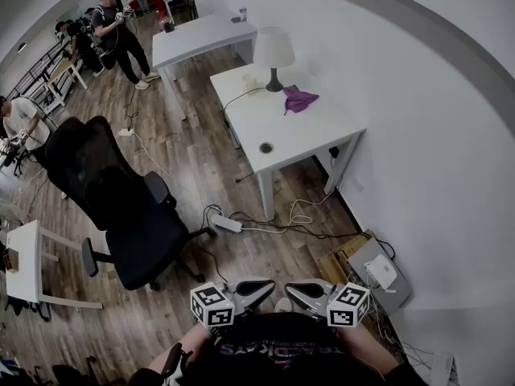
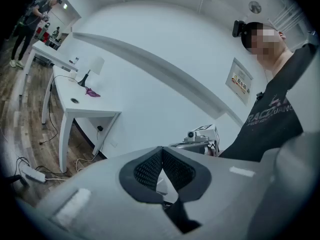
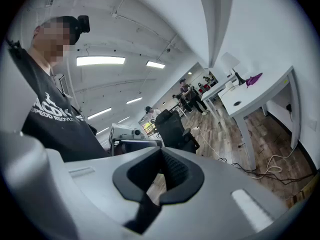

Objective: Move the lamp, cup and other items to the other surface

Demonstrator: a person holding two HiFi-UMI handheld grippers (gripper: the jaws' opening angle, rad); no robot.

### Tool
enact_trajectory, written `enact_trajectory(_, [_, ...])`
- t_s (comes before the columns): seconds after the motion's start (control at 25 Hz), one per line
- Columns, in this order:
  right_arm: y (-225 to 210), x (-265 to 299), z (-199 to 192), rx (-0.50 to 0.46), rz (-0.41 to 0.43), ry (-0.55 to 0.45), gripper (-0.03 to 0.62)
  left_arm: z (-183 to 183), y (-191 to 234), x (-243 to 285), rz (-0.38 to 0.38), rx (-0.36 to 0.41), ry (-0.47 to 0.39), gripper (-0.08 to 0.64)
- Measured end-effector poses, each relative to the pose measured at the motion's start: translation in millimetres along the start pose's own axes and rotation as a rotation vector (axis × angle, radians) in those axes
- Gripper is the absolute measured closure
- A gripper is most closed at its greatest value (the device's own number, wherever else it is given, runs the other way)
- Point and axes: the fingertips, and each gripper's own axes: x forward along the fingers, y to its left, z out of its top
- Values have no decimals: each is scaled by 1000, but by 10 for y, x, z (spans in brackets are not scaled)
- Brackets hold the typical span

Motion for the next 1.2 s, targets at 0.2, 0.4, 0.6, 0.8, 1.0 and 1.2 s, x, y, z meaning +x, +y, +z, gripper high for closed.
enact_trajectory(0.2, [-44, -50, 16, 3, -4, -3, 589, 8, 0, 67, -3, -1, 3, 563])
enact_trajectory(0.4, [-51, -57, 37, 1, 6, -18, 588, 6, 15, 78, -3, -2, 7, 563])
enact_trajectory(0.6, [-70, -50, 96, 16, 15, -38, 588, 43, 40, 76, 2, -3, 8, 563])
enact_trajectory(0.8, [-61, -43, 79, 25, 29, -30, 588, 33, 20, 84, 7, -5, 17, 563])
enact_trajectory(1.0, [-104, -19, 127, 54, 40, -55, 588, 36, 72, 49, 22, -17, 17, 563])
enact_trajectory(1.2, [-151, 155, 224, 72, 41, -62, 588, 132, 232, -91, 43, -39, 7, 563])
